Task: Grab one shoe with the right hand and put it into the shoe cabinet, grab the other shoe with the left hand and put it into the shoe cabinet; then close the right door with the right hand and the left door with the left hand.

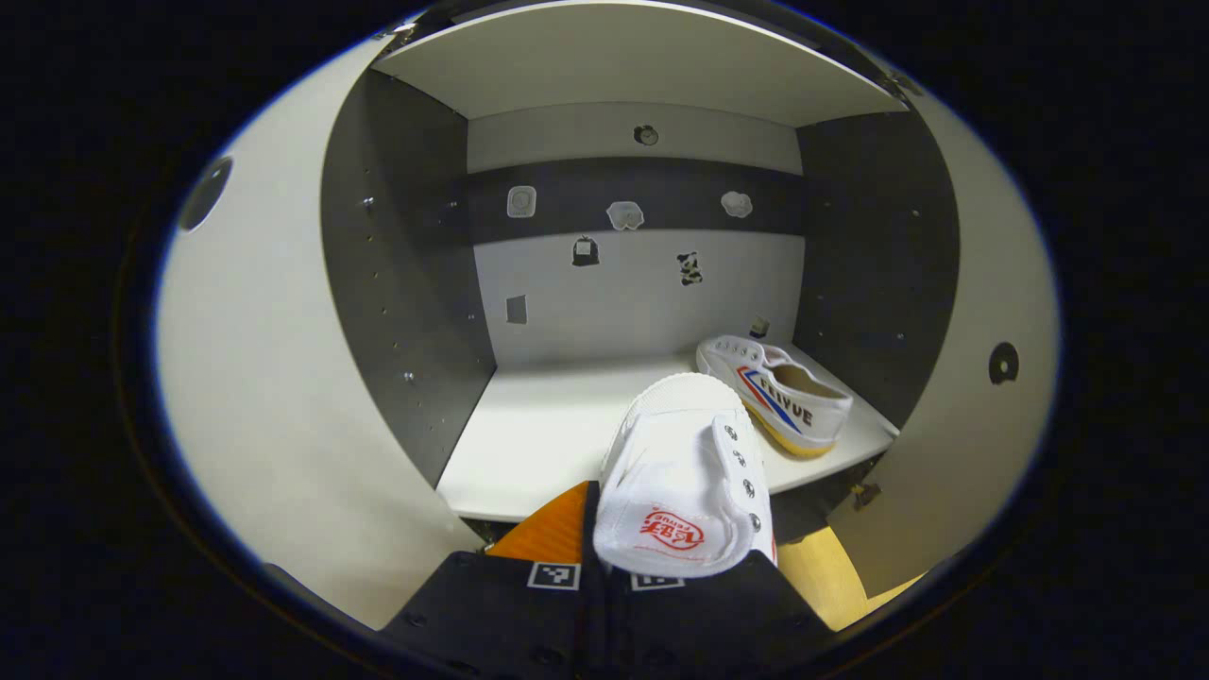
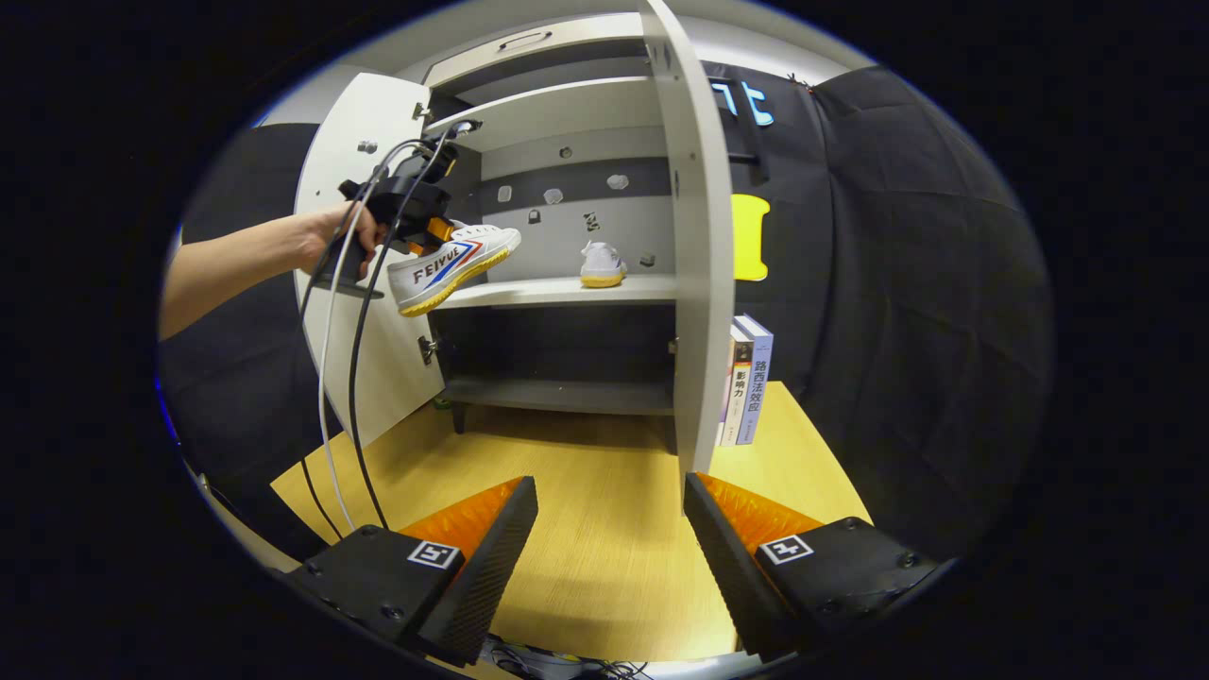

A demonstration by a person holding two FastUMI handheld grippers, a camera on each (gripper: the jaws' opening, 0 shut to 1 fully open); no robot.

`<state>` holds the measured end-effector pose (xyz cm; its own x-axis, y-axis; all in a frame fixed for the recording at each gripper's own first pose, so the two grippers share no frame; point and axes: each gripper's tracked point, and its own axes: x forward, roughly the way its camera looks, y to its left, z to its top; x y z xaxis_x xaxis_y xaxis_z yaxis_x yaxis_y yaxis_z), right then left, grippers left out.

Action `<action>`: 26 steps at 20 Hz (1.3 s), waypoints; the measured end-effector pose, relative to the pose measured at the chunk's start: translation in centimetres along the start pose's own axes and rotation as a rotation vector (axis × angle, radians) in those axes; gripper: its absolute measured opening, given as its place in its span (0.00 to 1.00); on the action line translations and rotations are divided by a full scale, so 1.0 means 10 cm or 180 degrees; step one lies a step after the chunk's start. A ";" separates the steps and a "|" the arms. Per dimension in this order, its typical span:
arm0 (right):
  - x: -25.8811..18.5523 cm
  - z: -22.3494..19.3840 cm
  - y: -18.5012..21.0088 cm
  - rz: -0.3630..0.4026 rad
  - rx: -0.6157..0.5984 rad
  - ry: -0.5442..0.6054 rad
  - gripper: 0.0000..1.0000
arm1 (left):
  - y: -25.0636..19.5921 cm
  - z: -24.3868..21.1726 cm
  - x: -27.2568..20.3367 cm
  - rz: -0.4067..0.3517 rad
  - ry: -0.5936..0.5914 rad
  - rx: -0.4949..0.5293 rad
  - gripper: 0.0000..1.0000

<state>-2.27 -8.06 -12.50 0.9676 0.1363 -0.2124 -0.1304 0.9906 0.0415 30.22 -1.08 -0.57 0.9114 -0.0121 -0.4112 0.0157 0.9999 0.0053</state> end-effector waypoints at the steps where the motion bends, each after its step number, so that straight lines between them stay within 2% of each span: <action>1: -0.02 0.03 -0.07 -0.0047 0.0014 -0.0021 0.99 | 0.03 0.16 0.10 0.0033 0.0012 -0.0014 0.05; 4: -0.07 0.09 -0.29 -0.0201 0.0045 -0.0066 0.99 | -0.02 0.48 0.60 -0.0005 0.0149 -0.0090 0.05; 7: -0.08 0.15 -0.42 -0.0291 0.0149 -0.0086 0.99 | 0.00 0.63 1.13 0.0121 0.0319 0.0025 0.05; 11: -0.10 0.24 -0.56 -0.0363 0.0081 -0.0151 0.99 | 0.01 0.48 1.63 0.0300 0.0654 0.0288 0.05; 15: -0.12 0.23 -0.63 -0.0457 0.0073 -0.0130 0.99 | 0.03 0.41 1.86 0.0394 0.0759 0.0511 0.05; 21: -0.12 0.27 -0.75 -0.0547 0.0127 -0.0135 0.99 | 0.04 0.26 1.92 0.0384 0.0912 0.0446 0.07; 25: -0.08 0.34 -0.69 -0.0531 0.0119 -0.0162 0.99 | 0.02 0.28 1.69 0.0227 0.0813 0.0131 0.23; 26: -0.08 0.38 -0.69 -0.0536 0.0102 -0.0193 0.99 | 0.01 0.30 1.61 0.0173 0.0766 0.0081 0.34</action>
<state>-1.37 -15.04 -8.91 0.9866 -0.0334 -0.1598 0.0405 0.9983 0.0415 46.13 -1.25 -4.45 0.7871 0.0478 -0.6150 -0.0176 0.9983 0.0550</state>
